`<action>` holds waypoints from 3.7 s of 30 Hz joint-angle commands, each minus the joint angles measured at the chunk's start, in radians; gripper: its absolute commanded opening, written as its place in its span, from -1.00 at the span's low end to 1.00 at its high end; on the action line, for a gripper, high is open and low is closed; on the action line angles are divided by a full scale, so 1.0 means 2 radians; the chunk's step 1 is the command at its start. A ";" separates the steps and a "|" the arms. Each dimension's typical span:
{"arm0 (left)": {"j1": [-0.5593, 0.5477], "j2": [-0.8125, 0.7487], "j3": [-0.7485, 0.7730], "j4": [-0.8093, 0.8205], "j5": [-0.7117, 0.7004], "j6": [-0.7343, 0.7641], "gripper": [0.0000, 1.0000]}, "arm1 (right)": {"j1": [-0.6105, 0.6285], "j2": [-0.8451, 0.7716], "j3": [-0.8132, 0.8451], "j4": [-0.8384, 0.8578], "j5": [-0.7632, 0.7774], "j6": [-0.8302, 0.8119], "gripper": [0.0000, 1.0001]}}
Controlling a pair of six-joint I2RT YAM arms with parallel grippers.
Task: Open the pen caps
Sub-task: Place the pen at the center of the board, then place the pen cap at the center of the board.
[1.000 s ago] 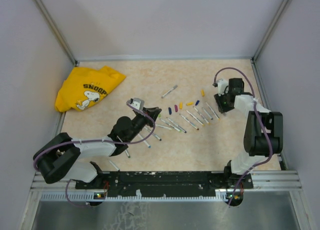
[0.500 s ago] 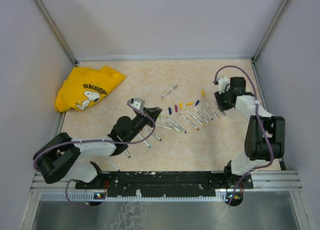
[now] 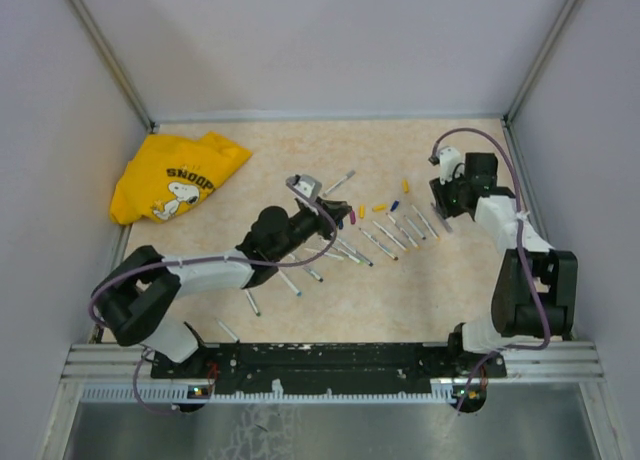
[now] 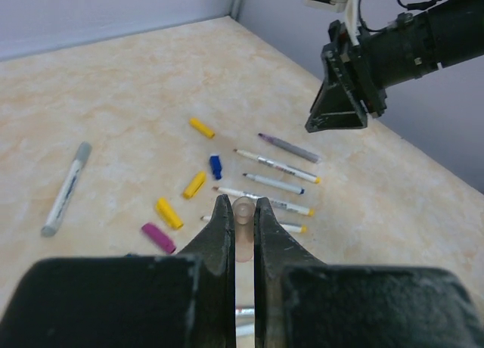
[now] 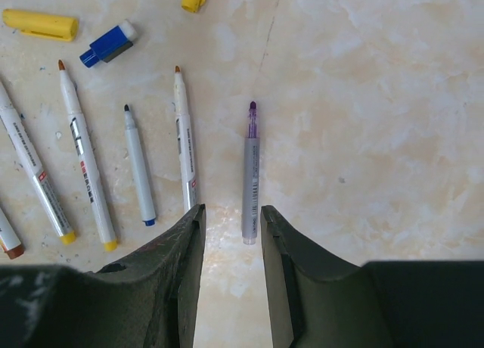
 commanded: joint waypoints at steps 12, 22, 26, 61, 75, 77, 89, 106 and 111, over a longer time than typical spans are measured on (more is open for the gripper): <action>-0.001 0.366 0.538 -0.324 0.157 -0.078 -1.00 | -0.008 -0.046 -0.011 0.102 0.209 0.110 0.06; -0.001 0.527 0.751 -0.404 0.086 -0.124 -1.00 | -0.011 -0.052 -0.019 0.117 0.213 0.126 0.01; -0.001 0.565 0.799 -0.397 0.078 -0.118 -0.93 | -0.011 -0.053 -0.021 0.116 0.209 0.127 0.01; 0.006 0.646 0.872 -0.405 0.023 -0.163 -0.39 | -0.011 -0.058 -0.022 0.112 0.186 0.128 -0.01; 0.006 0.555 0.793 -0.365 0.027 -0.102 -0.05 | -0.011 -0.060 -0.023 0.109 0.172 0.127 -0.01; 0.006 0.531 0.767 -0.357 0.037 -0.096 -0.04 | -0.011 -0.061 -0.023 0.108 0.168 0.127 -0.01; 0.042 0.248 0.419 -0.214 0.128 0.041 0.33 | -0.011 -0.082 -0.027 0.078 0.077 0.078 -0.02; 0.172 0.231 0.417 -0.501 0.107 0.137 0.44 | 0.054 -0.086 -0.026 0.006 -0.059 -0.016 0.16; 0.172 0.263 0.458 -0.534 0.086 0.151 0.47 | 0.053 -0.088 -0.026 0.004 -0.069 -0.018 0.20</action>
